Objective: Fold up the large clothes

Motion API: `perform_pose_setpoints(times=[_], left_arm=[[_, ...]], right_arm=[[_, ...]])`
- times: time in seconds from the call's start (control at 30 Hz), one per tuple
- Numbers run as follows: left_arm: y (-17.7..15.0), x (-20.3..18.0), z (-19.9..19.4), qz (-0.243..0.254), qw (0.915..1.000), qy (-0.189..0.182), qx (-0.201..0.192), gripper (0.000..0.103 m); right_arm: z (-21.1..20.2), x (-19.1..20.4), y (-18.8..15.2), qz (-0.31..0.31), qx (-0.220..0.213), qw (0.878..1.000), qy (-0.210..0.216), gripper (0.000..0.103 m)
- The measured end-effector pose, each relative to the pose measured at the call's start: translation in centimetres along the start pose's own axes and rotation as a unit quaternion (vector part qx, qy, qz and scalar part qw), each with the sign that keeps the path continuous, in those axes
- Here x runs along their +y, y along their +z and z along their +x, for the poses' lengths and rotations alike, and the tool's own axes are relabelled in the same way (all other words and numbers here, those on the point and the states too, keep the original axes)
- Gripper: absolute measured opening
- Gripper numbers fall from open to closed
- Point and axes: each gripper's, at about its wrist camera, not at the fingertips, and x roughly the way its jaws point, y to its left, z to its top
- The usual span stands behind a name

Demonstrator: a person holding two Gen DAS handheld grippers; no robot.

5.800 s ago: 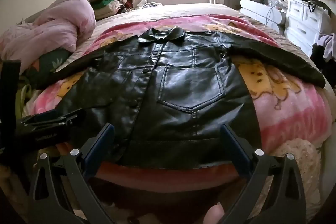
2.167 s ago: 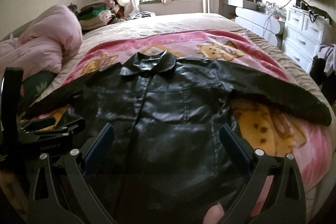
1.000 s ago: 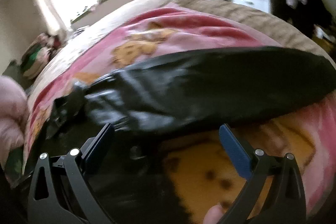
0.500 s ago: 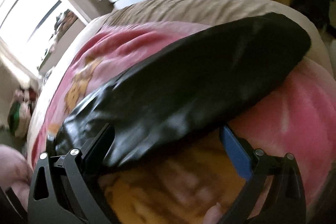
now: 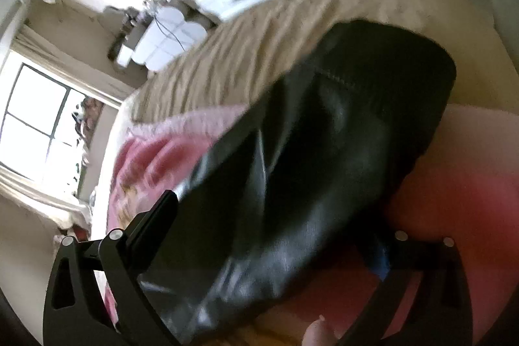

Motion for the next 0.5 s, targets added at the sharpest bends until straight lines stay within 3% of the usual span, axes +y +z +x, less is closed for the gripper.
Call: perform_pose_setpoints(times=[0.03, 0.07, 0.1, 0.27, 0.5], left_arm=[[0.1, 0.0, -0.2, 0.004, 1.0, 0.003, -0.004, 0.094], [0.3, -0.1, -0.4, 0.006, 1.0, 0.005, -0.006, 0.094], [0.3, 0.0, -0.7, 0.008, 0.9999, 0.006, -0.009, 0.094], [0.3, 0.6, -2.4, 0.017, 0.9995, 0.014, -0.024, 0.094], [-0.4, 2.7, -4.9, 0.021, 0.9985, 0.02, -0.046, 0.094]], right_arm=[[0.0, 0.1, 0.2, -0.004, -0.011, 1.0, 0.004, 0.075], [-0.1, 0.4, 0.4, -0.014, -0.025, 1.0, 0.003, 0.05], [-0.1, 0.6, 0.4, -0.02, -0.028, 0.999, 0.003, 0.034], [-1.4, 2.3, 0.3, -0.062, -0.035, 0.995, 0.074, 0.015], [-6.2, 10.1, -2.3, -0.198, -0.054, 0.964, 0.172, 0.011]])
